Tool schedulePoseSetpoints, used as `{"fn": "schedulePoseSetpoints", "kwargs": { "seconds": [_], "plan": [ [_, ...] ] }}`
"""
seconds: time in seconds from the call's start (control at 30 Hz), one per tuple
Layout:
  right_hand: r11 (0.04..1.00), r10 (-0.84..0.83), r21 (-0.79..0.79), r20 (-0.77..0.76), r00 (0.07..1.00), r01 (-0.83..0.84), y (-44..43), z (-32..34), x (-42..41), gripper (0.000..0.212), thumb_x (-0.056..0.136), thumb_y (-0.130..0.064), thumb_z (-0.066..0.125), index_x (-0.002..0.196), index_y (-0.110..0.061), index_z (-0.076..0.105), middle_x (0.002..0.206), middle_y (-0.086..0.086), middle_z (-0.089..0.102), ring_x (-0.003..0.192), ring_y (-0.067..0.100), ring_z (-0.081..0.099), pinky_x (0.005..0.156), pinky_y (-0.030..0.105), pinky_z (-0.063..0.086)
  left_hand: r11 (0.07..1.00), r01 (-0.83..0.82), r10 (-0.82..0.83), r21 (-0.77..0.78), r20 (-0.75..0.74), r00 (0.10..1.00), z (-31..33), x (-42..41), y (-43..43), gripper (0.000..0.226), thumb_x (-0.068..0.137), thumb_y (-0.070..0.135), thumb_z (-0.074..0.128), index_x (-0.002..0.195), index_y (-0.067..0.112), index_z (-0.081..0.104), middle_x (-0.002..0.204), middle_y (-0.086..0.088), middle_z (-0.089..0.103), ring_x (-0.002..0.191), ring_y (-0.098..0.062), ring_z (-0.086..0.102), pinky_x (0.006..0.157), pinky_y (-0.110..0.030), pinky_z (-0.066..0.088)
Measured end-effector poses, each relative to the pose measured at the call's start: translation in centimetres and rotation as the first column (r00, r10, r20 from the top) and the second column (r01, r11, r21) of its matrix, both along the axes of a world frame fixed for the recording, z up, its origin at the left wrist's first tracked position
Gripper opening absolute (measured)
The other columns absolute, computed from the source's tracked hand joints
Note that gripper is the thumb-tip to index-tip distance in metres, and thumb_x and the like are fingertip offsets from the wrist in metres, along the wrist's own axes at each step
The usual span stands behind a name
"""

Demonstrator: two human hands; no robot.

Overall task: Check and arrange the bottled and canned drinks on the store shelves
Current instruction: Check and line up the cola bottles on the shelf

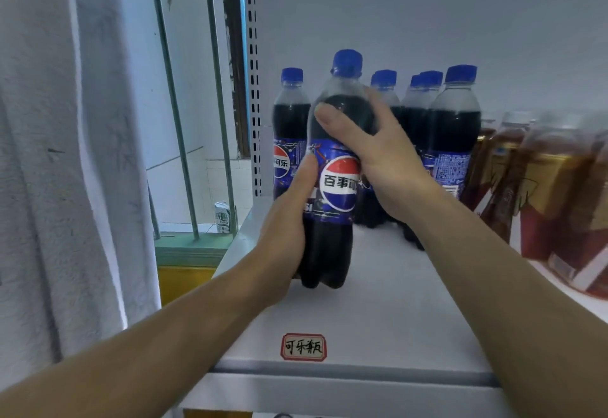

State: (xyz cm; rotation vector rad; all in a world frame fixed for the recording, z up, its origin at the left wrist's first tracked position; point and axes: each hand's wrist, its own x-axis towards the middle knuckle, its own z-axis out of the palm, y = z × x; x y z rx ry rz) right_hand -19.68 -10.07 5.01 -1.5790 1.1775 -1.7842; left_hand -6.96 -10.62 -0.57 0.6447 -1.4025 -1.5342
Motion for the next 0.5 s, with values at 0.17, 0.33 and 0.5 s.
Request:
{"fn": "schedulePoseSetpoints", "kwargs": {
  "seconds": [0.17, 0.33, 0.5],
  "plan": [
    [0.994, 0.087, 0.057, 0.047, 0.995, -0.090, -0.1, -0.1, -0.2, 0.064, 0.087, -0.040, 0.074, 0.143, -0.024, 0.048, 0.123, -0.001, 0.069, 0.101, 0.017, 0.073, 0.087, 0.035, 0.059, 0.961, 0.201, -0.189, 0.190, -0.076, 0.979, 0.6, 1.2, -0.2, 0.068, 0.089, 0.069, 0.042, 0.104, 0.009, 0.071, 0.084, -0.014, 0.074, 0.065, -0.027, 0.071, 0.063, -0.035, 0.061],
    [0.992, -0.079, -0.096, -0.013, 0.997, 0.077, 0.4, 0.2, 0.3, 0.062, 0.085, -0.031, 0.078, 0.137, -0.031, 0.045, 0.126, -0.005, 0.063, 0.099, 0.016, 0.072, 0.082, 0.031, 0.062, 0.993, 0.020, -0.018, 0.120, -0.013, 1.000, 0.6, 0.2, 0.1, 0.075, 0.067, 0.071, 0.048, 0.124, 0.024, 0.063, 0.107, -0.007, 0.076, 0.098, -0.029, 0.073, 0.089, -0.045, 0.057],
    [0.996, 0.080, 0.039, 0.020, 0.997, -0.081, -0.2, -0.1, 0.0, 0.060, 0.087, -0.040, 0.072, 0.140, -0.025, 0.048, 0.120, 0.000, 0.069, 0.099, 0.018, 0.074, 0.093, 0.042, 0.059, 0.990, 0.019, -0.024, 0.140, 0.032, 0.999, 0.4, 0.7, -0.7, 0.060, 0.093, 0.066, 0.040, 0.110, 0.015, 0.068, 0.086, -0.015, 0.076, 0.070, -0.030, 0.072, 0.073, -0.039, 0.059]
  ]
}}
